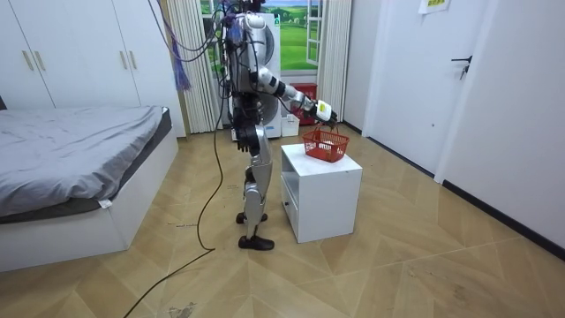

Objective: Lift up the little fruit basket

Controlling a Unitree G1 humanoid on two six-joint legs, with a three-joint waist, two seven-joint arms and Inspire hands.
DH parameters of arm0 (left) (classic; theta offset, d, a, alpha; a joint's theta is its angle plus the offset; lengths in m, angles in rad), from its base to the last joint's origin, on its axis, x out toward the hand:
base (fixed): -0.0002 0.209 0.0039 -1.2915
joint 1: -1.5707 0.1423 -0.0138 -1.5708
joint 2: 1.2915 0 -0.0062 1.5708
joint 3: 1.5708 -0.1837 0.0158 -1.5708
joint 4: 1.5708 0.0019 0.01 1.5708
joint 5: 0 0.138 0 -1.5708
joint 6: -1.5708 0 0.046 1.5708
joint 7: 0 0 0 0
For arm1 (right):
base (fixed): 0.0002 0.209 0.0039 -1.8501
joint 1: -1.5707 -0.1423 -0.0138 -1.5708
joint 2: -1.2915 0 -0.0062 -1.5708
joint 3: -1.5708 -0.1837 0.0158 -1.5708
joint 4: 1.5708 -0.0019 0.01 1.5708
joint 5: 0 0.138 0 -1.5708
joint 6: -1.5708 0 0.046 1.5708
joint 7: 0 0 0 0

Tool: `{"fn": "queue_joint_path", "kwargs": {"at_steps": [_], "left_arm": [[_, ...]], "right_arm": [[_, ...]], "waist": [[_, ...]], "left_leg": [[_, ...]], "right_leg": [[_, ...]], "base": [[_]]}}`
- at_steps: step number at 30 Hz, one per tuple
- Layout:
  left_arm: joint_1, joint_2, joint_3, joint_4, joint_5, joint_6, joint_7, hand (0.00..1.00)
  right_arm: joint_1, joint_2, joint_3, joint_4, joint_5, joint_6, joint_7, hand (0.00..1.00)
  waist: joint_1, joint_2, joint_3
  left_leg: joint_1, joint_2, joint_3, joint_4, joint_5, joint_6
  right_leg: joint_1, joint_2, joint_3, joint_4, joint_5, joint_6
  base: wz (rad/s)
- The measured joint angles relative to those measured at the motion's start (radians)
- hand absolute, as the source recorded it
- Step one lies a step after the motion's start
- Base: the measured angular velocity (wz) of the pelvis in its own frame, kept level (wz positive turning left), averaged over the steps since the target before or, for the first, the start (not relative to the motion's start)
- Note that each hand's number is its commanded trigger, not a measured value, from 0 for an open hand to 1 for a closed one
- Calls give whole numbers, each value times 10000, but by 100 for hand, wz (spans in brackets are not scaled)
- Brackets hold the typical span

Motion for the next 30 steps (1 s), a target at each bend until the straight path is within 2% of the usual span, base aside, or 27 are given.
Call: {"fn": "queue_joint_path", "kwargs": {"at_steps": [4, 5, 7, 9, 10, 11, 12, 17, 20, 25, 27, 30], "left_arm": [[43, -69, -8, -22, -24, -60, 232, 0], [50, -76, -8, -34, -41, -95, 248, 0], [51, -80, 10, -47, -158, -128, 259, 0], [141, -93, 9, -45, -180, -135, 268, 0], [191, -99, 10, -43, -185, -139, 279, 0], [308, -121, 7, -40, -186, -140, 314, 0], [375, -150, -2, -32, -187, -140, 353, 0], [509, -229, 23, -134, -157, -131, 428, 0], [537, -233, 39, -177, -177, -137, 641, 0], [546, -241, 234, -302, -170, -162, 806, 0], [584, -235, 380, -344, -149, -152, 805, 0], [697, -259, 459, -345, -115, -151, 800, 0]], "right_arm": [[208, 13, -105, -368, -71, -41, -548, 0], [227, 21, -172, -556, -63, -67, -800, 0], [428, 42, -454, -909, -49, -155, -1142, 0], [647, 34, -791, -1132, -59, -407, -1608, 0], [699, 34, -871, -1124, -60, -475, -1733, 0], [838, 32, -1018, -1108, -63, -575, -2001, 0], [987, 29, -1199, -1105, -69, -626, -2293, 0], [1597, 3, -1831, -1036, -317, -670, -2961, 0], [1866, 11, -2203, -273, -392, -762, -3249, 0], [2105, 17, -2492, 1022, -405, -775, -3447, 0], [2065, 6, -2671, 2299, -445, -790, -3418, 0], [2140, 0, -2734, 3690, -377, -700, -3176, 0]], "waist": [[-110, 68, 31], [-241, 110, 45], [-320, 199, 4], [-414, 308, -71], [-467, 337, -79], [-573, 457, -72], [-680, 499, -122], [-1137, 592, -100], [-1379, 592, -104], [-1470, 583, -106], [-1566, 542, -138], [-1544, 525, -136]], "left_leg": [[124, 31, 159, -19, -46, 11], [142, 33, 195, -29, -47, 13], [198, 36, 245, -76, -49, 17], [413, 50, 401, -258, -44, 20], [499, 57, 446, -319, -43, 20], [645, 60, 451, -395, -44, 21], [720, 61, 488, -457, -44, 23], [956, 86, 709, -630, -38, 25], [1199, 93, 774, -797, -44, 23], [1436, 123, 999, -985, -48, 15], [1562, 138, 1018, -1050, -50, 8], [1707, 143, 1055, -1081, -62, -6]], "right_leg": [[56, 26, 154, -3, 2, 5], [51, 28, 188, -5, 9, 16], [59, 31, 233, -5, 11, 19], [116, 47, 369, -17, 12, 20], [169, 55, 407, -27, 12, 20], [261, 61, 414, -35, 11, 21], [270, 62, 426, -32, 8, 25], [352, 87, 528, -66, -15, 60], [547, 111, 573, -167, -16, 63], [588, 181, 890, -210, -19, 67], [692, 206, 902, -212, -28, 79], [820, 218, 910, -257, -37, 92]], "base": [[-13], [-9], [-9], [-19], [-17], [-11], [-10], [-13], [-7], [-17], [0], [0]]}}
